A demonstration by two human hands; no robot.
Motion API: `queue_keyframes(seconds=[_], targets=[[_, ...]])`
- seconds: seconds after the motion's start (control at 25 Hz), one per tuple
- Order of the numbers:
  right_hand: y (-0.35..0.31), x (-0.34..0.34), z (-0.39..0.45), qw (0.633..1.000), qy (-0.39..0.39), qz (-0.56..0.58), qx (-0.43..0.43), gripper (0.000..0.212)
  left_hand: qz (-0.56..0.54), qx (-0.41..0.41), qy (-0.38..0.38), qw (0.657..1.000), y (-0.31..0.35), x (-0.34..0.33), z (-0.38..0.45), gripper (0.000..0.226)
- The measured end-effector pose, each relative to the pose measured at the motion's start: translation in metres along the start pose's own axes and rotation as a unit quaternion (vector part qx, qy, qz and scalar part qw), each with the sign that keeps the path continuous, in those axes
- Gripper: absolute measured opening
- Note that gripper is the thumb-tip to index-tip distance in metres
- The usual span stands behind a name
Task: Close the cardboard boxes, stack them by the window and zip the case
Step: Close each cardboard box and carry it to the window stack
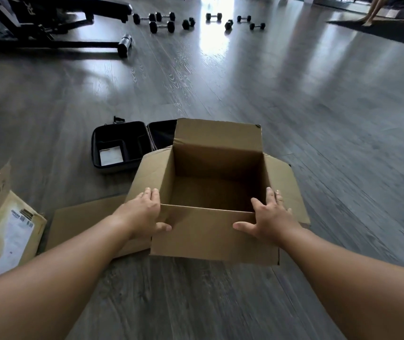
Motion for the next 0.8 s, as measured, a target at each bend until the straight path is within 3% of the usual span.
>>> queue_keyframes(seconds=[0.16,0.36,0.6,0.8], targets=[[0.026,0.010,0.004,0.997,0.062,0.029,-0.026,0.103,-0.068,-0.009,0.029,0.997,0.021,0.003,0.023,0.112],[0.048,0.026,0.006,0.991,0.123,0.020,-0.056,0.074,-0.101,-0.018,0.048,0.994,0.044,0.009,0.046,0.107],[-0.059,0.013,0.012,0.986,0.096,0.072,0.117,0.062,-0.047,0.000,0.099,0.994,0.013,0.018,0.027,0.100],[-0.195,-0.005,0.003,0.954,0.055,0.141,0.259,0.064,0.014,0.050,0.064,0.997,-0.062,-0.005,-0.007,0.089]])
Point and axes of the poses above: each hand's wrist, its own z-axis towards the middle knuckle, its own x-axis out of the back of the hand, y = z × x, the point moved 9 cm from there along z, towards the middle knuckle, and after that the axes turned 11 degrees about z, right-handed, at the moved point
